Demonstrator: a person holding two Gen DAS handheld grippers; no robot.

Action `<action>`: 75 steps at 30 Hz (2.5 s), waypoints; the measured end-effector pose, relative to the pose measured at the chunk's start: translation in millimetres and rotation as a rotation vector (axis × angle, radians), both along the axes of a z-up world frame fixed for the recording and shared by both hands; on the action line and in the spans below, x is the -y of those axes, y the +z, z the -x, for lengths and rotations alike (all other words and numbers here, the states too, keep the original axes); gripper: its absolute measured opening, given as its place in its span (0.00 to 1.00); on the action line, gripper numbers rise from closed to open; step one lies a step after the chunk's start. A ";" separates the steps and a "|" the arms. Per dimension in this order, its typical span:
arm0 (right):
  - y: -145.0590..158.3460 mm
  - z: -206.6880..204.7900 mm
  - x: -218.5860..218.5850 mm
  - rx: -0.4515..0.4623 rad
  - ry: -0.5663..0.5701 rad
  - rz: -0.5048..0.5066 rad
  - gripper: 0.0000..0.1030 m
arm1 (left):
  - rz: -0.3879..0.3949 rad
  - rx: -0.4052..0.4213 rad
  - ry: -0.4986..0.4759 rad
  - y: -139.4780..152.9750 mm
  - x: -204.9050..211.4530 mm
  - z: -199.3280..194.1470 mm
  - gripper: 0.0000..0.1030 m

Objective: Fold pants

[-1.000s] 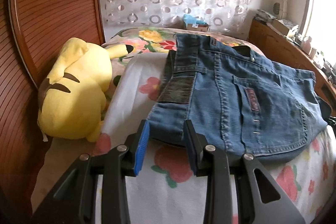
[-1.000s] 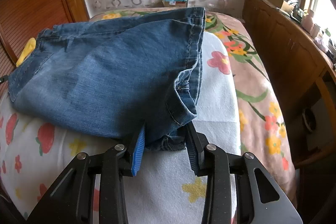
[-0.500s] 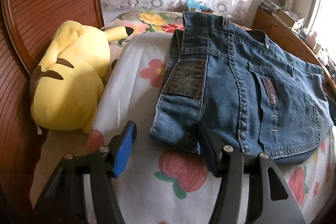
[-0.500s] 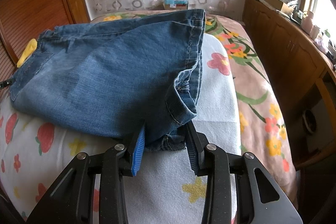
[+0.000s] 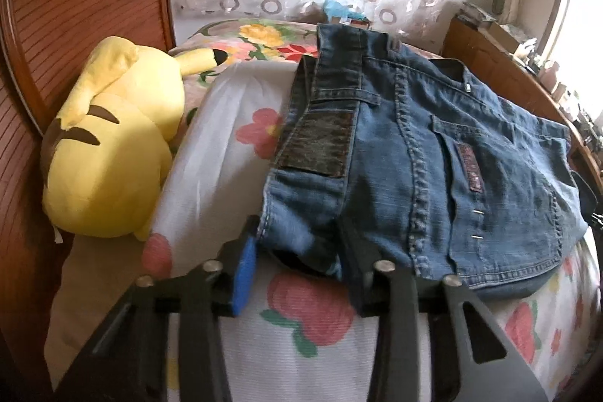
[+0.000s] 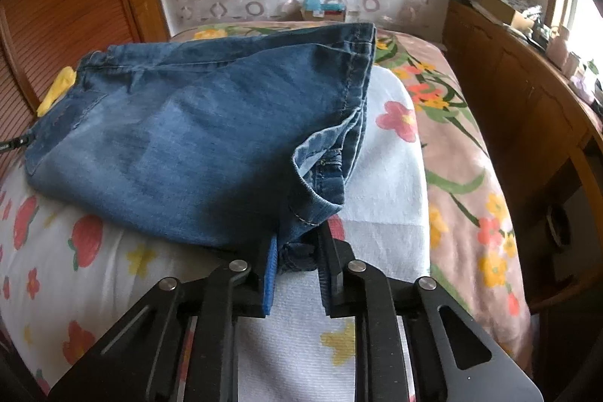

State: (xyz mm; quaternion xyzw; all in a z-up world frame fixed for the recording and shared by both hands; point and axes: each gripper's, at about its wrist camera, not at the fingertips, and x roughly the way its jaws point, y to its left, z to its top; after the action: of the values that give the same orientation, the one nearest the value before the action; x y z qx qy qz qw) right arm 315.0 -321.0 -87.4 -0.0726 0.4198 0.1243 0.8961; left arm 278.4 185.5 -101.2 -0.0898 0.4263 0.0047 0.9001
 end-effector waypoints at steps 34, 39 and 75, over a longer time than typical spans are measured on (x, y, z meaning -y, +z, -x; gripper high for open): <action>129.9 97.2 -4.5 0.329 0.013 0.039 0.11 | -0.018 0.382 -0.007 121.5 4.0 145.7 0.06; 115.4 140.3 1.2 0.306 0.007 0.038 0.11 | 0.002 0.360 -0.022 106.4 8.0 190.8 0.06; 29.5 210.9 19.7 0.153 -0.116 -0.196 0.42 | -0.057 0.235 -0.183 68.2 73.7 240.3 0.36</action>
State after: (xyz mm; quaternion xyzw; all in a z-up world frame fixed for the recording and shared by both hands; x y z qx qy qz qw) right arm 104.1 -340.7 -57.9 0.0303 0.3398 0.1068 0.9339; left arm 38.0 111.8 -33.0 -0.0246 0.3240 -0.0759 0.9427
